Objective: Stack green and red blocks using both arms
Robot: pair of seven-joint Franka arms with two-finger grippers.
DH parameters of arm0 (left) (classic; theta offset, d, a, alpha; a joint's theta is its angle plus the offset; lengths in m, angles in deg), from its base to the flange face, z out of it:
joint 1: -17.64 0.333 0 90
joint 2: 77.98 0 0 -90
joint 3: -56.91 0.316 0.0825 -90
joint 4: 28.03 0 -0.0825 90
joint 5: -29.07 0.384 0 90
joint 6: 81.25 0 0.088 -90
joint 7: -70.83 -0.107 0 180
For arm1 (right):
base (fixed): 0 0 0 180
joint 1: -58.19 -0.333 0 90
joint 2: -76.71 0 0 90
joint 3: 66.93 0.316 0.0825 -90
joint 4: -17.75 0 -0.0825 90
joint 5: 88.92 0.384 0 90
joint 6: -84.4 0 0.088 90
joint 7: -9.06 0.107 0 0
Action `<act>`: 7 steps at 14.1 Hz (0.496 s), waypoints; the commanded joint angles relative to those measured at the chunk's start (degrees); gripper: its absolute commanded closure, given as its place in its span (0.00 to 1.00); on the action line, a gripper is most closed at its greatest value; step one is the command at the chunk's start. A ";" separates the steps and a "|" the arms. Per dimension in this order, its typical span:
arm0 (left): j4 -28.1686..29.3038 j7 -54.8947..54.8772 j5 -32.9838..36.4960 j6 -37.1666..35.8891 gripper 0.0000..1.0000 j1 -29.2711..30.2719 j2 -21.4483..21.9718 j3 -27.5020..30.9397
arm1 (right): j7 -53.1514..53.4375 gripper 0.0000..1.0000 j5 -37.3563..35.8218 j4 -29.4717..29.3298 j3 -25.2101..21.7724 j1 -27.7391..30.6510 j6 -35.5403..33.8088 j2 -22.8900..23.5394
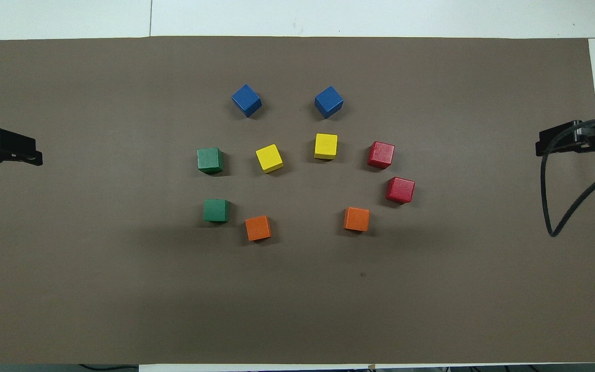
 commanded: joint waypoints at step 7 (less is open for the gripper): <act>1.56 -0.72 0.03 -0.42 0.00 0.99 1.91 -0.24 | 6.52 0.00 0.73 9.32 1.55 -2.30 7.82 -2.63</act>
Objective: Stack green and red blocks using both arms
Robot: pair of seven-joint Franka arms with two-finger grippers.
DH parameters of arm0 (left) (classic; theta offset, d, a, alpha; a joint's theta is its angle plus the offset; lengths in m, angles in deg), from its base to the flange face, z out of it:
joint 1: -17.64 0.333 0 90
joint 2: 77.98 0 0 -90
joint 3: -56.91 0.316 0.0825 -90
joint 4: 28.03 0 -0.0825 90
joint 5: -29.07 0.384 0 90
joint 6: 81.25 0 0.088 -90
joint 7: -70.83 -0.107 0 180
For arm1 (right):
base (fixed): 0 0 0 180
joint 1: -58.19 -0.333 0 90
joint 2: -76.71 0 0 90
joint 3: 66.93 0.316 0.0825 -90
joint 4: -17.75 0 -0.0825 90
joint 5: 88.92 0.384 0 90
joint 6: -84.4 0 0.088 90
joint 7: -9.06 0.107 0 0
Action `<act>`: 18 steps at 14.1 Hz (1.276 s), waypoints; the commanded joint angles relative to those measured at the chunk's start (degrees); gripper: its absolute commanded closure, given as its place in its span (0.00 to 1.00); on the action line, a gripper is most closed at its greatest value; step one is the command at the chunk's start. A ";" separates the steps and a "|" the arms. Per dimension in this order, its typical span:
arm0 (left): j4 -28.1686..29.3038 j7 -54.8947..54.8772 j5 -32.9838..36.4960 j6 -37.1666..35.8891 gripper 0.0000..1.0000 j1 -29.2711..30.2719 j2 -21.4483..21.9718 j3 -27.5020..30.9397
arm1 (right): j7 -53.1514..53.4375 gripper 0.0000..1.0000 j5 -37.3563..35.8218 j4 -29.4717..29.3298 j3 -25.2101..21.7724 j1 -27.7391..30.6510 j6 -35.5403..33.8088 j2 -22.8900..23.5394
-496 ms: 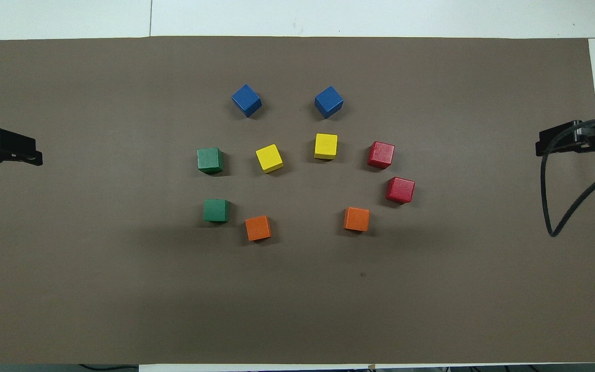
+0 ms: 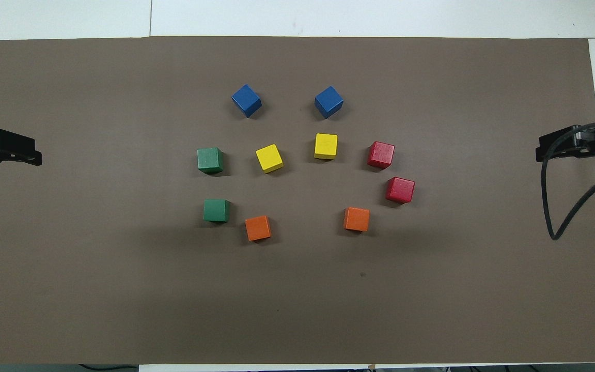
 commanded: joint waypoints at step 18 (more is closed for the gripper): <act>32.15 14.90 -1.99 31.30 0.00 -25.39 4.20 -0.64 | 26.52 0.00 0.52 28.29 1.21 -12.86 45.24 8.98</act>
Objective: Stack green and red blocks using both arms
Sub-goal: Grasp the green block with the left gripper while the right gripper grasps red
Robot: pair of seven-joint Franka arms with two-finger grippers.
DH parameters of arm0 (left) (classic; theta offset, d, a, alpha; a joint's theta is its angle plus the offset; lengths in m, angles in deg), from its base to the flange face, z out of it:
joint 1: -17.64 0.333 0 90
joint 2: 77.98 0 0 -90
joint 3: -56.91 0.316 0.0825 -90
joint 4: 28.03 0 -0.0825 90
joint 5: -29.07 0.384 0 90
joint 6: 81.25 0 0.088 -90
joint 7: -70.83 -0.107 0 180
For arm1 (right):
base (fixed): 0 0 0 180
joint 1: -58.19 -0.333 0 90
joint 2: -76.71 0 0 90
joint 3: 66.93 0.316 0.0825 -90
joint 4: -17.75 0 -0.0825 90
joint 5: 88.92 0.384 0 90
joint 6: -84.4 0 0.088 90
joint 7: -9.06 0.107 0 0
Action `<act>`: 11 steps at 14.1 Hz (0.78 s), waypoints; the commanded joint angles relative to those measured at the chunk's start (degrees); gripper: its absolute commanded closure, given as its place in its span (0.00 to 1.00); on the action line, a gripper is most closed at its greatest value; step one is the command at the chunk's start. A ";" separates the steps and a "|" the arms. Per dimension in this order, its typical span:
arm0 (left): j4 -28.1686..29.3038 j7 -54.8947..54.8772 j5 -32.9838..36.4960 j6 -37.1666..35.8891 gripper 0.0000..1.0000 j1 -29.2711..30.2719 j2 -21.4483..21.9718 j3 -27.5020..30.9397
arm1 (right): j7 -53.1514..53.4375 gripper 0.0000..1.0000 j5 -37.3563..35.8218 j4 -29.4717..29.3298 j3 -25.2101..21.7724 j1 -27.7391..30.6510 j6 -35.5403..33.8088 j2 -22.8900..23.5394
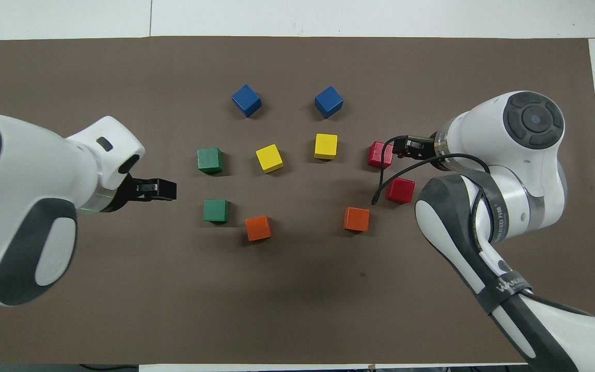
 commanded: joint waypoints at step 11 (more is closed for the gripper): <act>4.11 1.44 -0.79 15.15 0.00 -3.01 -9.23 1.10 | 0.87 0.00 0.34 8.18 -0.12 -2.03 5.39 -1.96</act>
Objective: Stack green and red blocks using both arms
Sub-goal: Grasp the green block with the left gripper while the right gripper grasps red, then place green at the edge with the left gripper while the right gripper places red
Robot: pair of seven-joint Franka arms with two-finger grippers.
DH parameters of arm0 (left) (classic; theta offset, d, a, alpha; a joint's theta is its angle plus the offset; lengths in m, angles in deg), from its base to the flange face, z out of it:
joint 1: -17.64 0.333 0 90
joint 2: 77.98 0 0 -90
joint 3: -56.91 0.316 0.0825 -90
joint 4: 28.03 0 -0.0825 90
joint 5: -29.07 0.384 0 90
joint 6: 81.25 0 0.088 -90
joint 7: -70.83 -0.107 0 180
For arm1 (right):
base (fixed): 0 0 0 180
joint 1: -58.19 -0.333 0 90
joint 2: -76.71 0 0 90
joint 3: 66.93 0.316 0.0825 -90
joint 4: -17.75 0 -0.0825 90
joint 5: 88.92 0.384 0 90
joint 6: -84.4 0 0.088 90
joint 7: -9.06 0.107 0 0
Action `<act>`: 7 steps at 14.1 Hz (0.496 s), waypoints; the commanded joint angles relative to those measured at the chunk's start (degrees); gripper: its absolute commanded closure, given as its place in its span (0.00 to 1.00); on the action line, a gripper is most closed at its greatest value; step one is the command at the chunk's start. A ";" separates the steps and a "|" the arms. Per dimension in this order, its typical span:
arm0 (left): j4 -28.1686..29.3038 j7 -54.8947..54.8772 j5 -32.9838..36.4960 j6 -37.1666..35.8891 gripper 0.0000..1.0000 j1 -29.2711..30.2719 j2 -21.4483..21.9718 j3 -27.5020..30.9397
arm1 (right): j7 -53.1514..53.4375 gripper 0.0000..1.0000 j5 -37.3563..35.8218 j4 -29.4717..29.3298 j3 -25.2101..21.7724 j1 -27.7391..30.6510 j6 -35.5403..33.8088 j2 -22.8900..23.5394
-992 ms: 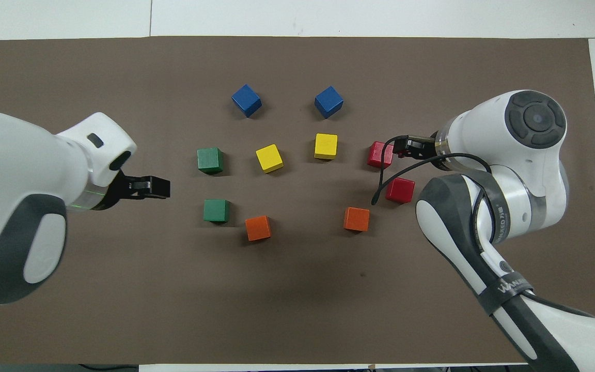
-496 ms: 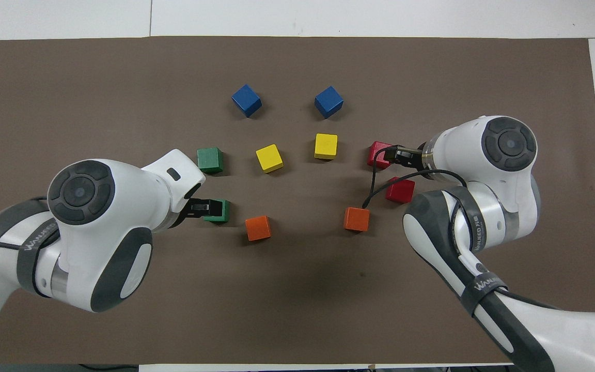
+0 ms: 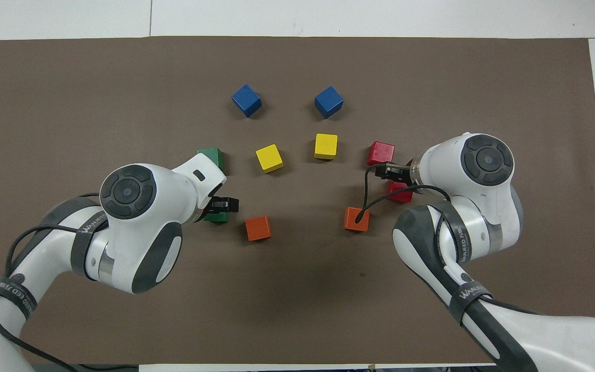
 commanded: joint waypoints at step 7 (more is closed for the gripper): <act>3.29 0.93 -0.77 7.92 0.00 -2.09 -5.41 0.98 | -1.06 0.00 0.34 6.31 -0.10 -0.06 7.34 -0.92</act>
